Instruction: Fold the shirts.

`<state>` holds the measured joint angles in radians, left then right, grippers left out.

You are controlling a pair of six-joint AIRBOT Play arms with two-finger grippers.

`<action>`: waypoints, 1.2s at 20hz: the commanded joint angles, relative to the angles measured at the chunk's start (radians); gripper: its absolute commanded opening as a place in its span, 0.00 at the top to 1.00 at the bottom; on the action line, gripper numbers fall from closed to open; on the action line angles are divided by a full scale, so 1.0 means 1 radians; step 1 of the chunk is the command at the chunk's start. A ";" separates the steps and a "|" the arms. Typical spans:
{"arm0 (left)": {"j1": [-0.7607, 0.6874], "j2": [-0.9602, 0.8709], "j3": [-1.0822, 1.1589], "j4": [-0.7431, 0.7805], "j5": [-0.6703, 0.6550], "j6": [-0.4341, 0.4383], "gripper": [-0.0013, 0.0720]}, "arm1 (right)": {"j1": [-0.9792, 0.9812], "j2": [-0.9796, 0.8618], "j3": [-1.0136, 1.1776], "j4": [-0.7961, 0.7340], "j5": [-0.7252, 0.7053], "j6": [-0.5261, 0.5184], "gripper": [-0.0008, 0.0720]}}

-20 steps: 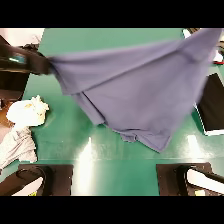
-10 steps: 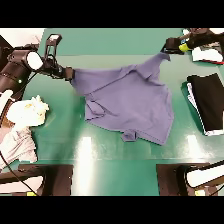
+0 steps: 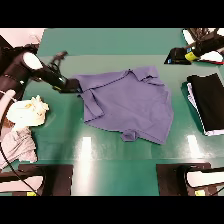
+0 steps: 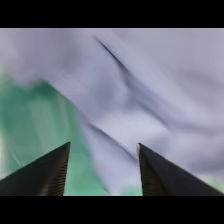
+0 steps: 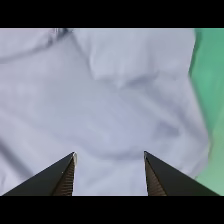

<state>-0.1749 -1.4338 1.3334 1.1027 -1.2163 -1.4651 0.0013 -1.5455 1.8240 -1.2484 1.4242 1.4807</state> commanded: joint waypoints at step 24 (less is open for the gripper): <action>-0.189 0.003 -0.344 -0.233 0.285 -0.144 0.30 | 0.019 0.460 -0.560 0.000 -0.165 -0.031 0.38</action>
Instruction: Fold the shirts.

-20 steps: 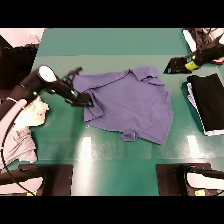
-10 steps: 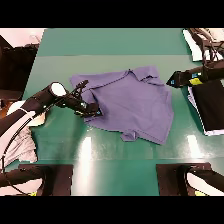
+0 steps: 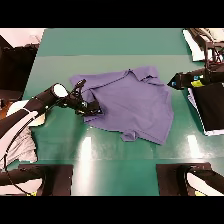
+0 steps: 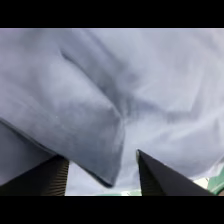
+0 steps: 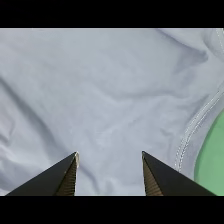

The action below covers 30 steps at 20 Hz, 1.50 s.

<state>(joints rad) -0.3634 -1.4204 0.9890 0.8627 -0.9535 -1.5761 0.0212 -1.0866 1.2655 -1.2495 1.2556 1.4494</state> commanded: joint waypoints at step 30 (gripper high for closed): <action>0.021 0.266 0.098 0.364 -0.108 0.039 0.95 | -0.112 0.183 -0.904 0.211 -0.028 0.113 0.39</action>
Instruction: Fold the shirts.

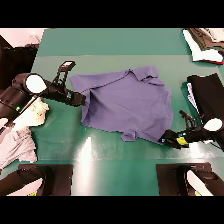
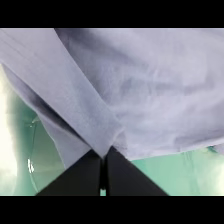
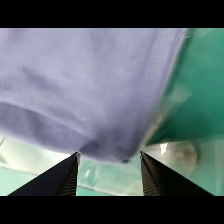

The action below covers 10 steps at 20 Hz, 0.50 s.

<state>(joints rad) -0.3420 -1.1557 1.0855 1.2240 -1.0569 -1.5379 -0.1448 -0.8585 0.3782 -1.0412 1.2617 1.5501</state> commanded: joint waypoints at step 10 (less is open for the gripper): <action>0.000 0.001 0.001 0.003 -0.010 0.000 0.95 | 0.084 0.060 -0.010 -0.010 -0.114 0.021 0.97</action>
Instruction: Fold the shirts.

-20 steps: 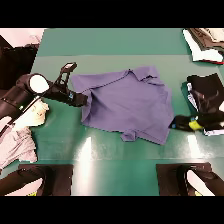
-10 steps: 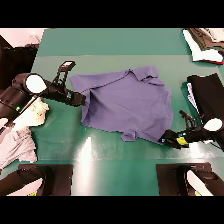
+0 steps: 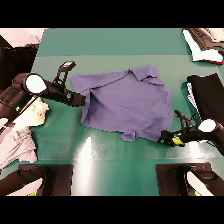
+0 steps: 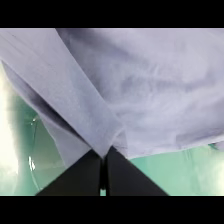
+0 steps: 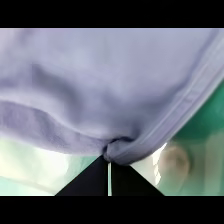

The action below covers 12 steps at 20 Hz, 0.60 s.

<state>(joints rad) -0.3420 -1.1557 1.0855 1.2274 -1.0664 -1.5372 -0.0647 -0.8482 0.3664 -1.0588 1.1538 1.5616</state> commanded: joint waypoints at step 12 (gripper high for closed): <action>0.000 0.069 0.450 0.247 -0.130 0.000 0.95 | -0.212 0.172 0.428 0.012 0.145 -0.064 0.97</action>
<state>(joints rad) -0.3420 -1.1118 1.3609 1.3674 -1.1488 -1.5372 -0.2417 -0.6819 0.6167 -1.0504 1.2781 1.5234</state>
